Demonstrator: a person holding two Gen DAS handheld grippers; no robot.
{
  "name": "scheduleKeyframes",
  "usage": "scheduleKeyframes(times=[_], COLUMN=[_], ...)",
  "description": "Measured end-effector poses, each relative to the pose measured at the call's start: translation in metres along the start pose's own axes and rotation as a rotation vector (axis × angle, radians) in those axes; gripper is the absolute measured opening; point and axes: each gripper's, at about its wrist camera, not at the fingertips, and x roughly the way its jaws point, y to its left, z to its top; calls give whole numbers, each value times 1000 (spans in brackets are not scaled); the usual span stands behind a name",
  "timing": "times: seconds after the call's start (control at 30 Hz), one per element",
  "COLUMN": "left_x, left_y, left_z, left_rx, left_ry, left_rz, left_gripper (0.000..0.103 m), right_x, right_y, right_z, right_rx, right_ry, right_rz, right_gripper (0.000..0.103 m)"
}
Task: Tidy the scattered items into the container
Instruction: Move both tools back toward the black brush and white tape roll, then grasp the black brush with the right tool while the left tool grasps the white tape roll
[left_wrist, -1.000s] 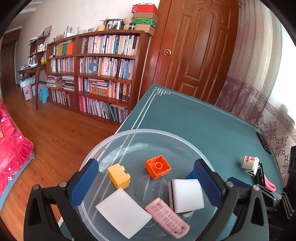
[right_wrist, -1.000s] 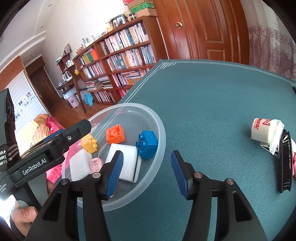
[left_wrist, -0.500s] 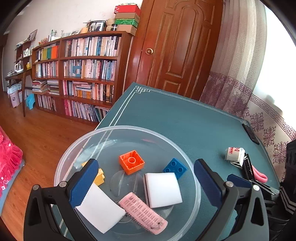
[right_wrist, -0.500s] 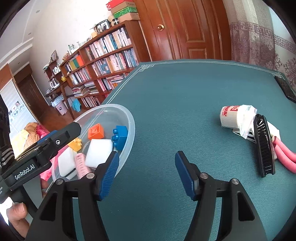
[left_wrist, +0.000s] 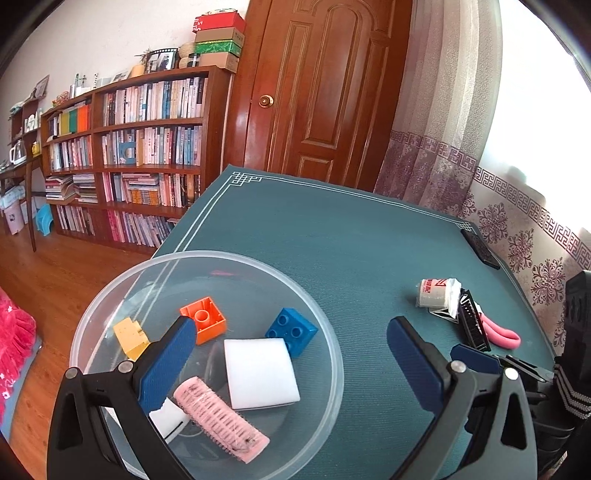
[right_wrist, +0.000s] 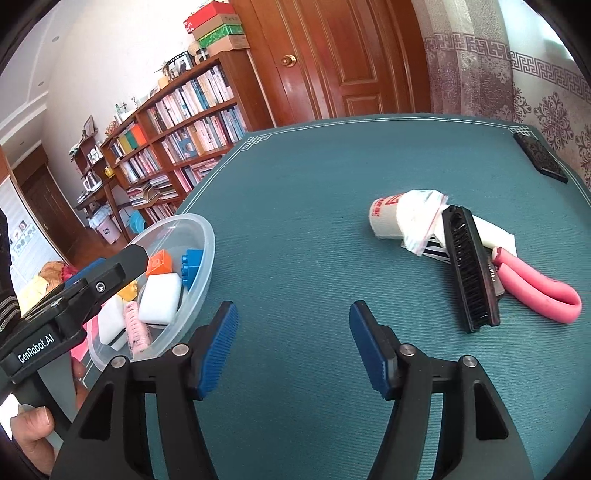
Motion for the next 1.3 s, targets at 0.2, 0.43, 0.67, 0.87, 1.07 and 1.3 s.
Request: scheduleKeyframes(times=[0.2,0.43,0.67,0.87,1.07,1.3], left_x=[2,11,21,28,38,54], left_y=[-18,-47,-76,-91,-105,-114], left_z=[3,1,0,2,3,3], left_rx=[31,74,112,123,138,125], left_ry=[5,27,53,70,85,110], left_rz=[-9,-32,-62,-80,-86,-99], left_gripper=[103,103,103,103,103,103], right_x=[-9,-21,-28,-21,-6,2], right_y=[-29,-69,-98,-110,-112,-116], right_z=[0,0,6,15,20,24], right_rx=[46,102,119,99,59,47], right_ry=[-24,-54,-77,-65,-34,-34], right_rz=[-40,-94,-148,-160,-154,-154], right_gripper=[67,67,66,57,44,31])
